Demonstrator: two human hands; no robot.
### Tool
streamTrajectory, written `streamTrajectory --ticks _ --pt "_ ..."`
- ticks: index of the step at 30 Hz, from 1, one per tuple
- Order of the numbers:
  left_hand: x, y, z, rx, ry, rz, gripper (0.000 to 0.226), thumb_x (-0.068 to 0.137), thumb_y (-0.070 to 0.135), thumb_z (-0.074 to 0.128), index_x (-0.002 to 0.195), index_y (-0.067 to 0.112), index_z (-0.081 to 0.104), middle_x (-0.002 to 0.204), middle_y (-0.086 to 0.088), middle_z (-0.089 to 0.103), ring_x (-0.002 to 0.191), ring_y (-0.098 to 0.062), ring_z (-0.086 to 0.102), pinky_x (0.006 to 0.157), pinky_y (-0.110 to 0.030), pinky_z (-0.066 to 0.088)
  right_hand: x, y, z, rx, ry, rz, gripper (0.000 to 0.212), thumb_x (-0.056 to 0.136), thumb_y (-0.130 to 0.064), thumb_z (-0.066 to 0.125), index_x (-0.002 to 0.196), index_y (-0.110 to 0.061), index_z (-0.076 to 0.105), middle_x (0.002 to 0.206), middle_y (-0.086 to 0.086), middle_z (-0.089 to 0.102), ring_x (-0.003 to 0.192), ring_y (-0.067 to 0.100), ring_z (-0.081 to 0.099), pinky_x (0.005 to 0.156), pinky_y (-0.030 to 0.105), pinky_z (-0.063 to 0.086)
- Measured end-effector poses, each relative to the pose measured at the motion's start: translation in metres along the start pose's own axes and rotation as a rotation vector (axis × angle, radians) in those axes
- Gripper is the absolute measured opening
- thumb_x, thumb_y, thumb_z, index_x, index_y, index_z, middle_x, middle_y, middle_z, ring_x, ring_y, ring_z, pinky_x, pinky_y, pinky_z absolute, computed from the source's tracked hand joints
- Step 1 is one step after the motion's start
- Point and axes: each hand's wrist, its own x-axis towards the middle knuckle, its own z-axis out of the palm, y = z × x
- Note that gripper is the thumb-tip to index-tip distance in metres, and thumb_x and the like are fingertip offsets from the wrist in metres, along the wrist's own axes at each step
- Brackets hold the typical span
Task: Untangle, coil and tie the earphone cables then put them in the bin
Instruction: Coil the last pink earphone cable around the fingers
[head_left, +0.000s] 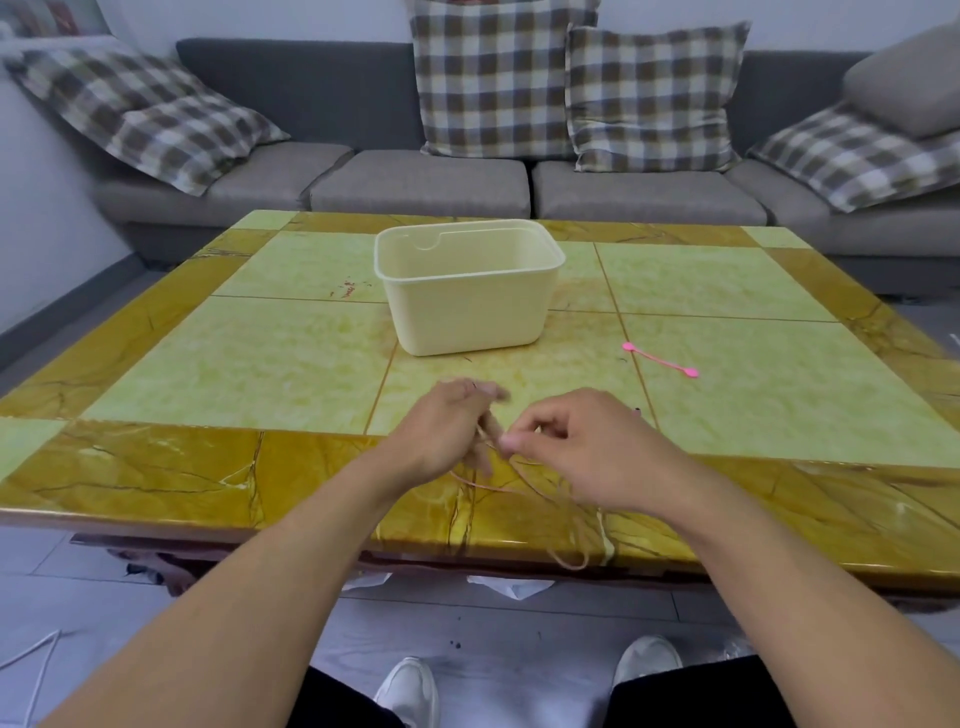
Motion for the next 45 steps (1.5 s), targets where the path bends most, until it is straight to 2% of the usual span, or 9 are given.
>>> streamTrajectory --ticks 3,6,11,16,22,26,29,36,45 --pt "-0.01 0.003 0.0 0.052 -0.283 -0.043 0.063 0.11 0.044 0.027 0.091 0.001 0.07 0.049 -0.005 0.048 0.043 -0.018 0.039 0.05 -0.026 0.036 0.0 0.01 -0.013 0.043 0.134 -0.018 0.017 0.094 -0.041 0.067 0.082 -0.032 0.076 0.05 -0.01 0.044 0.048 0.009 0.035 0.054 0.031 0.032" --pt "-0.013 0.011 0.003 -0.252 -0.451 -0.065 0.054 0.107 0.041 0.03 0.074 0.009 0.057 0.05 0.0 0.027 0.046 -0.015 0.024 0.051 -0.028 0.025 0.005 0.02 -0.015 0.115 0.238 -0.05 0.015 0.094 -0.038 0.069 0.083 -0.03 0.076 0.049 -0.008 0.042 0.049 0.01 0.034 0.053 0.031 0.029" --pt "-0.017 0.017 0.008 -0.583 -0.699 -0.042 0.045 0.098 0.044 0.053 0.063 0.02 0.035 0.055 0.005 0.016 0.047 -0.012 0.02 0.051 -0.024 0.029 0.011 0.019 -0.012 0.386 0.216 -0.143 0.021 0.082 -0.045 0.073 0.087 -0.026 0.08 0.074 0.026 0.063 0.062 0.017 0.045 0.06 0.034 0.037" --pt "-0.016 0.021 0.012 -0.889 -0.875 -0.073 0.05 0.099 0.044 0.054 0.056 0.019 0.043 0.047 0.008 0.017 0.04 -0.009 0.012 0.043 -0.024 0.014 0.013 0.019 -0.008 0.604 0.198 -0.133 0.027 0.081 -0.037 0.071 0.092 -0.013 0.077 0.058 -0.003 0.051 0.056 0.01 0.035 0.051 0.019 0.029" --pt "-0.014 0.028 0.016 -1.22 -0.565 -0.007 0.044 0.102 0.031 0.041 0.067 0.013 0.06 0.046 0.007 0.016 0.039 -0.008 0.015 0.044 -0.022 0.015 0.014 0.014 0.01 0.665 0.045 -0.022 0.022 0.103 -0.017 0.055 0.104 -0.016 0.077 0.061 -0.002 0.05 0.057 0.012 0.029 0.051 0.024 0.023" --pt "-0.012 0.03 0.019 -1.378 -0.399 0.016 0.04 0.101 0.026 0.042 0.081 0.006 0.07 0.044 0.005 0.024 0.04 -0.007 0.027 0.046 -0.021 0.022 0.015 0.006 0.014 0.664 -0.018 0.059 0.024 0.099 -0.009 0.058 0.091 -0.017 0.078 0.064 -0.007 0.066 0.06 0.005 0.05 0.061 0.016 0.038" --pt "-0.011 0.032 0.018 -1.383 -0.302 0.028 0.038 0.1 0.025 0.042 0.085 0.006 0.072 0.043 0.005 0.029 0.041 -0.008 0.031 0.046 -0.021 0.026 0.017 0.007 0.015 0.746 -0.029 0.162 0.024 0.098 -0.017 0.062 0.079 -0.023 0.076 0.065 -0.007 0.059 0.061 0.01 0.04 0.058 0.024 0.028" --pt "-0.012 0.029 0.01 -1.372 -0.286 0.017 0.041 0.102 0.025 0.04 0.076 0.007 0.067 0.038 0.006 0.027 0.035 -0.006 0.03 0.041 -0.02 0.023 0.017 0.009 0.014 0.905 -0.151 0.217 0.02 0.101 -0.013 0.053 0.107 -0.002 0.069 0.075 0.004 0.052 0.059 0.012 0.042 0.054 0.026 0.029" --pt "-0.015 0.029 0.008 -1.296 -0.241 -0.001 0.038 0.102 0.027 0.041 0.076 0.01 0.063 0.041 0.008 0.023 0.04 -0.007 0.012 0.042 -0.021 0.014 0.017 0.008 0.012 0.892 -0.181 0.275 0.029 0.105 -0.013 0.046 0.081 -0.012 0.063 0.068 0.002 0.048 0.056 0.012 0.035 0.056 0.029 0.023"
